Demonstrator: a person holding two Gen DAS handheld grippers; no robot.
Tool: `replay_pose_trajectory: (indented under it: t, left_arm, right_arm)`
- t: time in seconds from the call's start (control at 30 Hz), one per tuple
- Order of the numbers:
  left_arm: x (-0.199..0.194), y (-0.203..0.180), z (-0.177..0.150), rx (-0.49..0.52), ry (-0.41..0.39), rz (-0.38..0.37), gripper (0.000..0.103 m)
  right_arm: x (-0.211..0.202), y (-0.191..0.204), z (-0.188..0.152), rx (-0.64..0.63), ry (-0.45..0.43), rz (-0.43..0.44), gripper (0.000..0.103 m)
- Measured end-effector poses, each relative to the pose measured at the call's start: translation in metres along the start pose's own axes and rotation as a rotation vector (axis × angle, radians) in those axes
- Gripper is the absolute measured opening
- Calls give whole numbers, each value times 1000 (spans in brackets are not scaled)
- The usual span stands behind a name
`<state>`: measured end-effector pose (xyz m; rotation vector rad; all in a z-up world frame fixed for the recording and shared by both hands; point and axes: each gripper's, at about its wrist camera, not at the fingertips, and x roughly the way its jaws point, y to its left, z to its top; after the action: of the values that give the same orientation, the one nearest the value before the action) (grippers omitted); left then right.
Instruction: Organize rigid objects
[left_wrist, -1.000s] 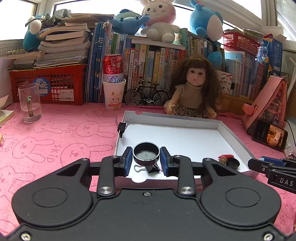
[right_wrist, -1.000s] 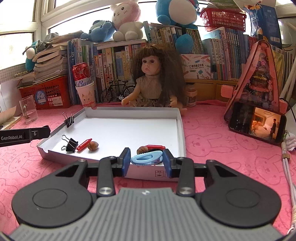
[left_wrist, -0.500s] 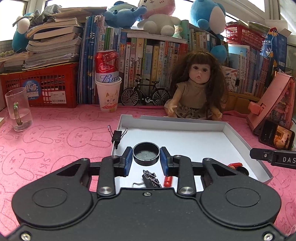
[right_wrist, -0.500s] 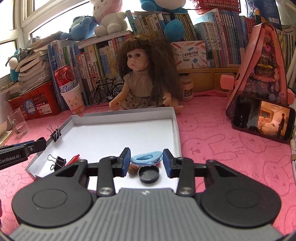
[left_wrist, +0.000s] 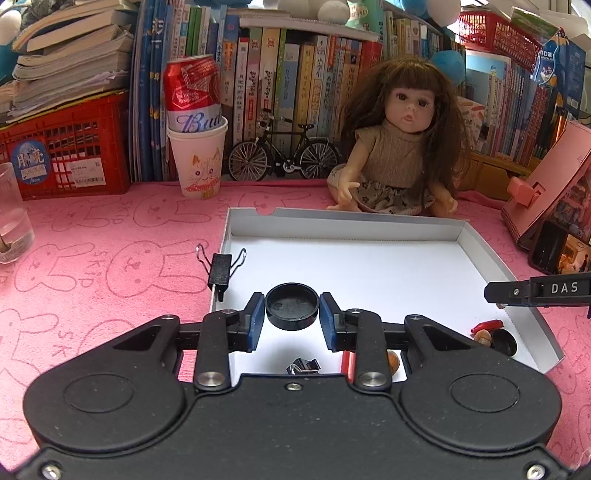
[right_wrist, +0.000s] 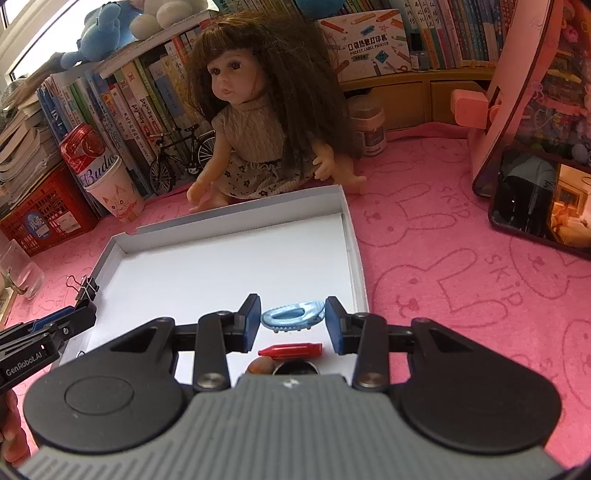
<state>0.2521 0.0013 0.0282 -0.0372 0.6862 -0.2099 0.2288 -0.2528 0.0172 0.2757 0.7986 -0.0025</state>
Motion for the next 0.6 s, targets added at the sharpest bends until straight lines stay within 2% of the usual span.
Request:
replay_pose_trajectory:
  t: [0.37, 0.6]
  left_arm:
    - [21, -9, 2, 25, 93, -1, 30]
    - [25, -12, -3, 35, 111, 0, 30]
  right_arm:
    - [14, 4, 0, -19, 53, -12, 44]
    - [20, 6, -1, -25, 70, -16, 44]
